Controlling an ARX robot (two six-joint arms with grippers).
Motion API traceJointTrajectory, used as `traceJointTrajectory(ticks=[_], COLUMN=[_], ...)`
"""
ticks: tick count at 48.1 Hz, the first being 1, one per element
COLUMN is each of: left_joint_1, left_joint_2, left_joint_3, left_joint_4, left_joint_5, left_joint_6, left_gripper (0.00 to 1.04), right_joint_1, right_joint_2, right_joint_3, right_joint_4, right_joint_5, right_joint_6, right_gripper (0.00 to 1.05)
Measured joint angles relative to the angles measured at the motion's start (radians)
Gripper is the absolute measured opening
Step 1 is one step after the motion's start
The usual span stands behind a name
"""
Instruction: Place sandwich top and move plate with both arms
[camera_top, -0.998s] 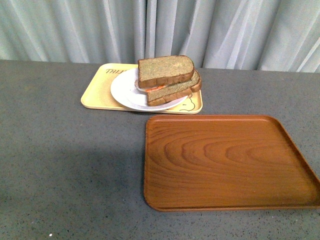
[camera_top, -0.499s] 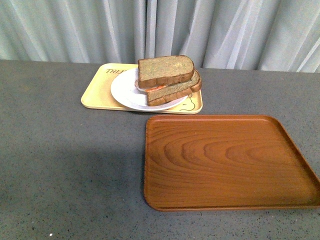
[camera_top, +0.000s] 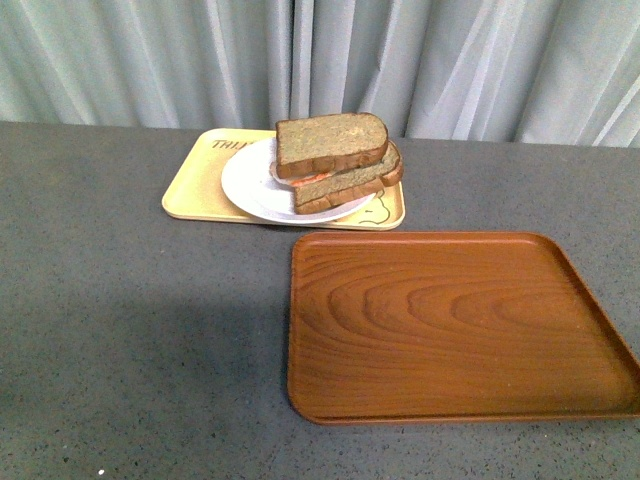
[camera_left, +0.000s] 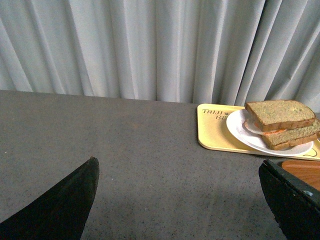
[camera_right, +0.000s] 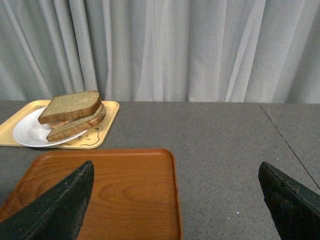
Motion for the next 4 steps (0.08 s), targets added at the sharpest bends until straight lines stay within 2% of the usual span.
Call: traceJointTrajectory(ticks=[4], left_joint_1=[0.0], left_joint_2=[0.0], left_joint_3=[0.0], left_joint_4=[0.0], left_joint_5=[0.0], left_joint_6=[0.0], left_gripper=[0.96], right_joint_1=[0.0], right_joint_2=[0.0], right_joint_3=[0.0], right_joint_4=[0.0], right_joint_5=[0.0], right_joint_6=[0.0], right_gripper=[0.96])
